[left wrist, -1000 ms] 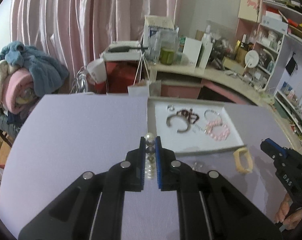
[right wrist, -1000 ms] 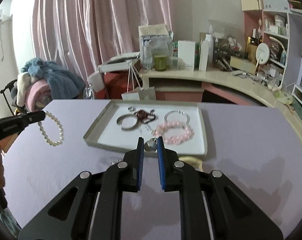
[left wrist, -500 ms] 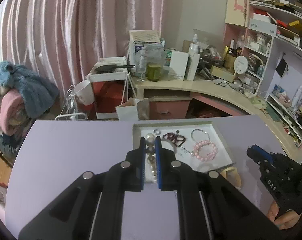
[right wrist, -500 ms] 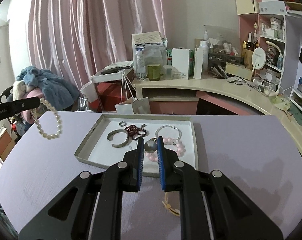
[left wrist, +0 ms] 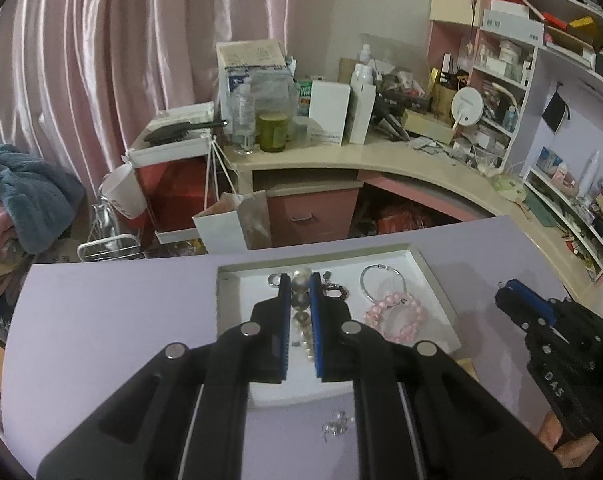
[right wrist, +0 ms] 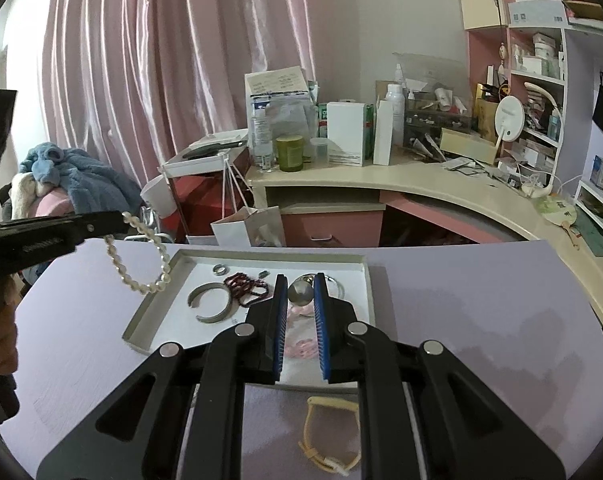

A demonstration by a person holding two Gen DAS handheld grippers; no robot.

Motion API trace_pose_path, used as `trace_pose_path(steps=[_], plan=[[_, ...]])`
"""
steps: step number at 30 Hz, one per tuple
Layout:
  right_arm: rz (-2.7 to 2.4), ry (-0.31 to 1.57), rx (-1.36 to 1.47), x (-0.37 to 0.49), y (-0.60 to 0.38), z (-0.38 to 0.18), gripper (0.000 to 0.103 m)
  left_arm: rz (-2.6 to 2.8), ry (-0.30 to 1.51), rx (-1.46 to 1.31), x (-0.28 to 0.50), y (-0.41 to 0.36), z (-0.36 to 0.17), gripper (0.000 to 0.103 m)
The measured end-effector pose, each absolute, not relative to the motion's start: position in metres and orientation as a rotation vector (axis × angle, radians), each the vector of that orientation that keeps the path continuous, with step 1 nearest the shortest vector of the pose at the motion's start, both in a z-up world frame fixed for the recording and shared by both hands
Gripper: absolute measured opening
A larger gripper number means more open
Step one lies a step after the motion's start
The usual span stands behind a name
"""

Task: Organize jewelry
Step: 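Carry the pearl bracelet and pearl earring over the tray with both tools, then open the left tool to drop the pearl bracelet while the right tool releases the earring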

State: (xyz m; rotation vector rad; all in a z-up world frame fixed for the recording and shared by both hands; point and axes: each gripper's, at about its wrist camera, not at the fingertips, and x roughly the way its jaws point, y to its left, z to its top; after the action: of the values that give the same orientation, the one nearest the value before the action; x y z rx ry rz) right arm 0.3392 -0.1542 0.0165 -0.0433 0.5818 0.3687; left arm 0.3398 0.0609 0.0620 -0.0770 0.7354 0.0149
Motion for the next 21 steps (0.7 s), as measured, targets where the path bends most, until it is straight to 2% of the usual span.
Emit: trace_pose_path(steps=[21], plan=[[0.351, 0.659, -0.037, 0.394, -0.146, -0.011, 0.014, 0.006, 0.839, -0.047, 0.413, 0.068, 0.001, 0.009]])
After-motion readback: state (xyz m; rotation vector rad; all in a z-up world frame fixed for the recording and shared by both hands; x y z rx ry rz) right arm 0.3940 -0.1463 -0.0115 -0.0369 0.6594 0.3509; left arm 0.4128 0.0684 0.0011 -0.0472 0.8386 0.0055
